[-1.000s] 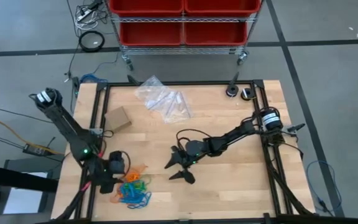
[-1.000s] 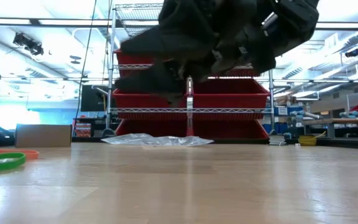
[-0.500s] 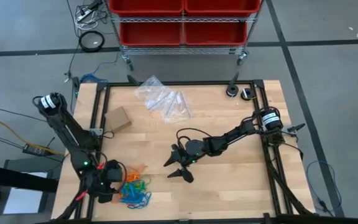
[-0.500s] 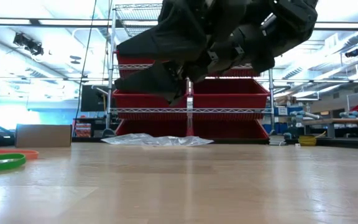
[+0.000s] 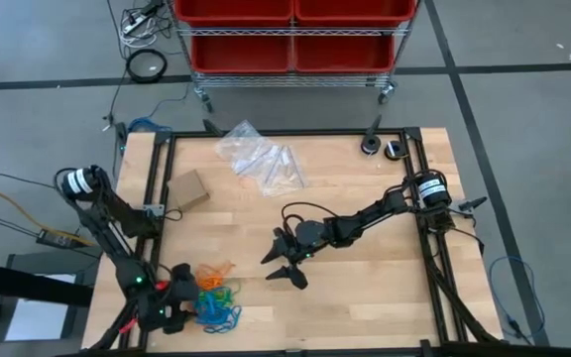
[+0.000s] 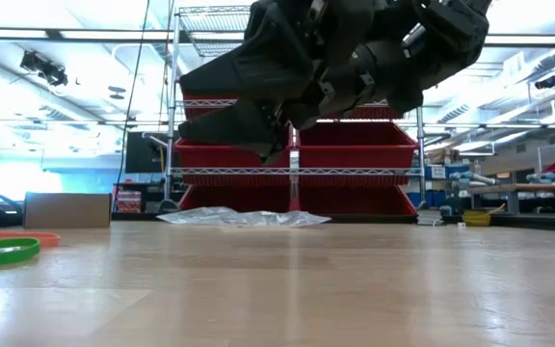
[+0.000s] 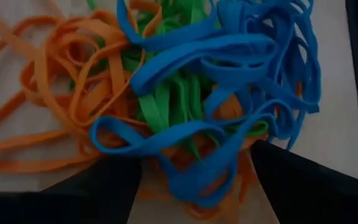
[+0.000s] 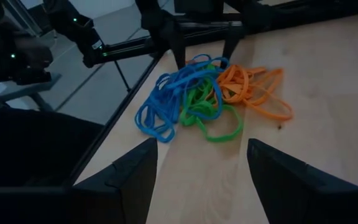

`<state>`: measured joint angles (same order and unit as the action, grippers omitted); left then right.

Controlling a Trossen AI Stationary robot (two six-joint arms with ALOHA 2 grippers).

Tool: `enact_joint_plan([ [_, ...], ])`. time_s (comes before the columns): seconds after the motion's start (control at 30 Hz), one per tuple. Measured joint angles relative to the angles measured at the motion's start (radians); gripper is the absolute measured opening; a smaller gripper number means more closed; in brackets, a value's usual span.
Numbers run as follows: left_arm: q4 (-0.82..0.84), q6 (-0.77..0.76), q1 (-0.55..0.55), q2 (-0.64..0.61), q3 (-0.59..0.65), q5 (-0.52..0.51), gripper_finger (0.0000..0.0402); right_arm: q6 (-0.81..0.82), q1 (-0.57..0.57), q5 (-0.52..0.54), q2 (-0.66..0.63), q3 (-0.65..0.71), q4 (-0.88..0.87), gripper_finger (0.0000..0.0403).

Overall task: Sort rubber bands
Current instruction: Prepare the rubber bands to put into the zip bags

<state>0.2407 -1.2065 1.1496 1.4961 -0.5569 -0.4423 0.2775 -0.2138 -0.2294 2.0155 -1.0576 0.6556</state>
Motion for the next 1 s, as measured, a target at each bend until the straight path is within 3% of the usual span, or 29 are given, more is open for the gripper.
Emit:
enact_joint_plan([
  [0.2,0.031,0.01,0.0,0.116,-0.052,-0.096,0.0299,0.001,0.0,-0.009,0.0,0.0,-0.003,0.0232],
  [0.3,0.014,0.023,-0.001,0.152,-0.064,-0.144,0.0263,0.006,-0.001,-0.009,0.0,0.0,-0.006,0.0225],
  [0.6,-0.014,0.084,-0.023,0.167,-0.072,-0.174,0.0029,0.021,-0.01,-0.027,-0.001,0.0,-0.092,0.0188],
  [0.83,-0.047,0.186,-0.08,0.167,-0.072,-0.156,0.0015,-0.001,-0.055,-0.036,-0.001,0.001,-0.169,0.0152],
  [1.0,-0.067,0.265,-0.121,0.166,-0.072,-0.134,0.0015,-0.054,-0.082,-0.005,0.016,0.002,-0.181,0.015],
])
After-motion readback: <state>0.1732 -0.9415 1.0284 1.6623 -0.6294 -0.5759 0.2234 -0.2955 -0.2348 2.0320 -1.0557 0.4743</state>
